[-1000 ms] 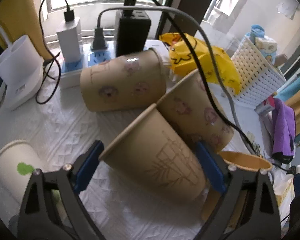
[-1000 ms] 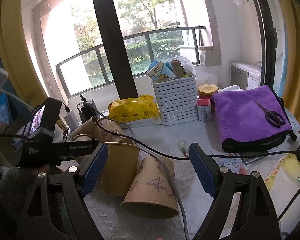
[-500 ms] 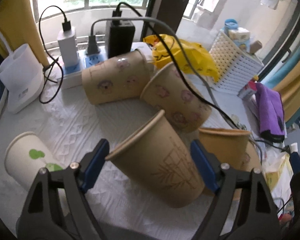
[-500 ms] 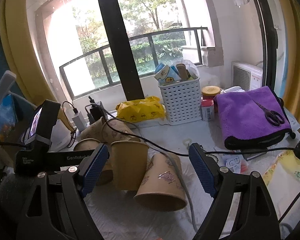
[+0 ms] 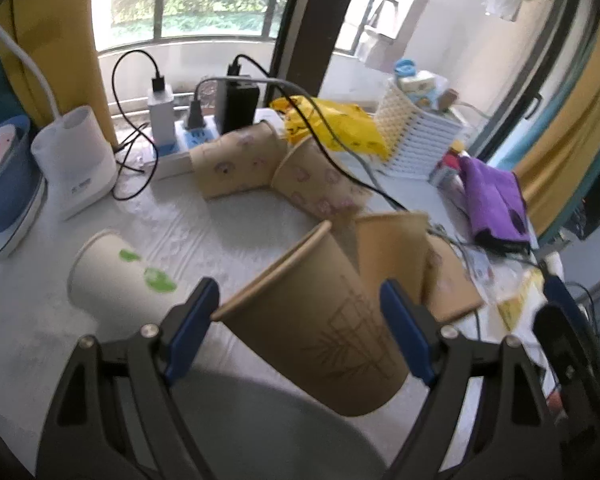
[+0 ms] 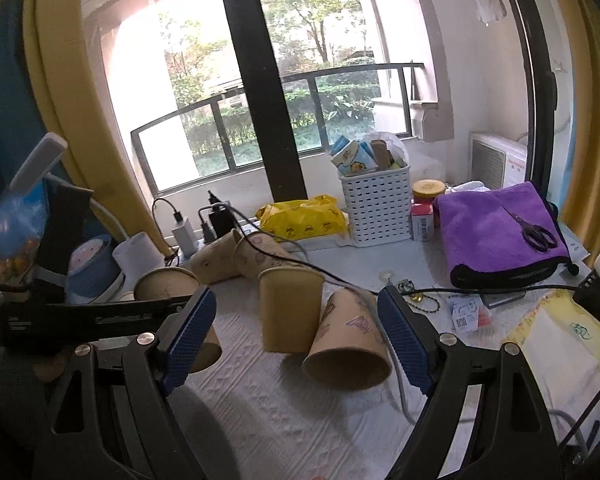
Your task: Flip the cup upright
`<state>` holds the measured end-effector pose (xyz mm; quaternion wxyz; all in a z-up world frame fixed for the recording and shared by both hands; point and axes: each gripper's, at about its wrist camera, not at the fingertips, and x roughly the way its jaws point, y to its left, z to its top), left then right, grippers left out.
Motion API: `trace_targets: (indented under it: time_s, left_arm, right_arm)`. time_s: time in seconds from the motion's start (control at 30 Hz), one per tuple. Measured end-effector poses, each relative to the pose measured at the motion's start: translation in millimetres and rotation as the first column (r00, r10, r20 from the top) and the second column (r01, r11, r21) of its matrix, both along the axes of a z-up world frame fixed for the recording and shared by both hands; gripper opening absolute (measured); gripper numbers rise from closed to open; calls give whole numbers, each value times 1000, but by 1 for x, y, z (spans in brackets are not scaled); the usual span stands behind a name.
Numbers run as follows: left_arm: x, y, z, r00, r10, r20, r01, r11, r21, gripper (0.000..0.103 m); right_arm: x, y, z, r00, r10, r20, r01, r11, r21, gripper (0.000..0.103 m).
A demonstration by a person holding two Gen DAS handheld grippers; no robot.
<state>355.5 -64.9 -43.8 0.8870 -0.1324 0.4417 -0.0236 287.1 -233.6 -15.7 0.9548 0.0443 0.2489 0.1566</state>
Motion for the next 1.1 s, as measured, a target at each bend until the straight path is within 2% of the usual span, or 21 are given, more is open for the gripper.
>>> trace_targets:
  time_s: [0.1, 0.33, 0.6, 0.73, 0.87, 1.1]
  left_arm:
    - [-17, -3, 1, 1000, -25, -13, 25, 1000, -2, 83]
    - [-83, 11, -12, 997, -41, -65, 40, 999, -10, 83]
    - [-154, 34, -33, 993, -36, -116, 29, 998, -65, 83]
    - [-173, 41, -40, 991, -33, -130, 20, 995, -100, 83]
    - [-176, 49, -55, 986, -23, -166, 0, 991, -135, 85]
    - [-178, 58, -57, 990, -17, -143, -9, 983, -183, 86]
  right_arm:
    - [-14, 3, 2, 1000, 5, -3, -5, 1000, -12, 85]
    - [-54, 13, 0, 1000, 13, -10, -14, 999, -37, 85]
    - [-98, 40, -12, 996, 71, -52, -74, 995, -63, 85]
    - [-115, 55, -17, 992, 101, -74, -107, 991, -79, 85]
    - [-124, 64, -22, 989, 114, -99, -122, 989, -84, 85]
    - [-124, 79, -23, 985, 128, -115, -141, 983, -115, 85]
